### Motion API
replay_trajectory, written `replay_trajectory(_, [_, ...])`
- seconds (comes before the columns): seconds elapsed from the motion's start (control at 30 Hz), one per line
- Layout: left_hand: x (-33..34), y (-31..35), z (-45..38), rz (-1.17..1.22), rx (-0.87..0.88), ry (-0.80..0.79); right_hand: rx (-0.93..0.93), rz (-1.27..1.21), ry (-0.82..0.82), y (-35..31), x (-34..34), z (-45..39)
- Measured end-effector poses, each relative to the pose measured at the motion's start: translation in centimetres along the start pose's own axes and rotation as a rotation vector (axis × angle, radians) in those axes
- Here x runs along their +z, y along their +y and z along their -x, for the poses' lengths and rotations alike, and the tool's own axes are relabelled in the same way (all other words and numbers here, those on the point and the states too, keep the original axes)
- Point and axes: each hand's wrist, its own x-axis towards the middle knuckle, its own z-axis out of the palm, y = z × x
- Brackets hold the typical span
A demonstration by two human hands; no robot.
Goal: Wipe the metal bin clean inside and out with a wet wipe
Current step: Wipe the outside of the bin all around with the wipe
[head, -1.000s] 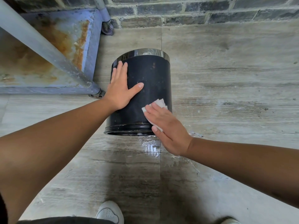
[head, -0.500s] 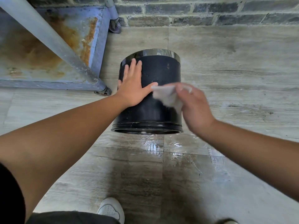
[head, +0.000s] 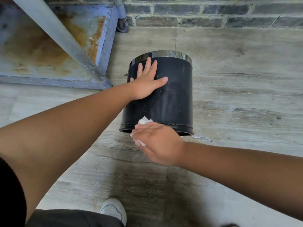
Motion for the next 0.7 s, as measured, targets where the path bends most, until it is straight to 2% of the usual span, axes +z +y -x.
replay_trajectory(0.1, [0.0,0.0,0.1,0.000,-0.002,0.002,-0.014,-0.184,-0.133,-1.1,0.4,0.7])
replay_trajectory(0.17, [0.1,-0.1,0.1,0.002,-0.001,0.013,-0.003,-0.375,-0.079,-1.4,0.1,1.8])
replay_trajectory(0.23, [0.2,-0.2,0.1,0.004,-0.006,0.037,0.097,-0.669,0.123,-0.9,-0.9,3.0])
replay_trajectory(0.33, [0.7,-0.5,0.1,0.003,-0.024,0.097,0.471,-1.252,0.578,2.0,-3.0,3.8])
replay_trajectory(0.4, [0.9,-0.8,0.2,0.005,-0.026,0.131,0.720,-1.455,0.850,5.2,-3.6,3.7])
replay_trajectory(0.47, [1.0,-1.1,0.3,0.000,-0.029,0.170,0.940,-1.565,0.983,7.8,-3.8,3.5])
replay_trajectory(0.57, [1.0,-1.2,0.6,-0.004,-0.058,0.264,1.231,-1.689,0.918,10.4,-2.3,3.3])
replay_trajectory(0.63, [1.1,-1.3,0.8,0.039,-0.109,0.272,1.268,-1.764,0.784,11.1,-1.2,3.0])
replay_trajectory(0.7, [1.2,-1.2,1.2,0.142,-0.265,0.204,1.285,-1.780,0.722,11.2,-0.7,2.5])
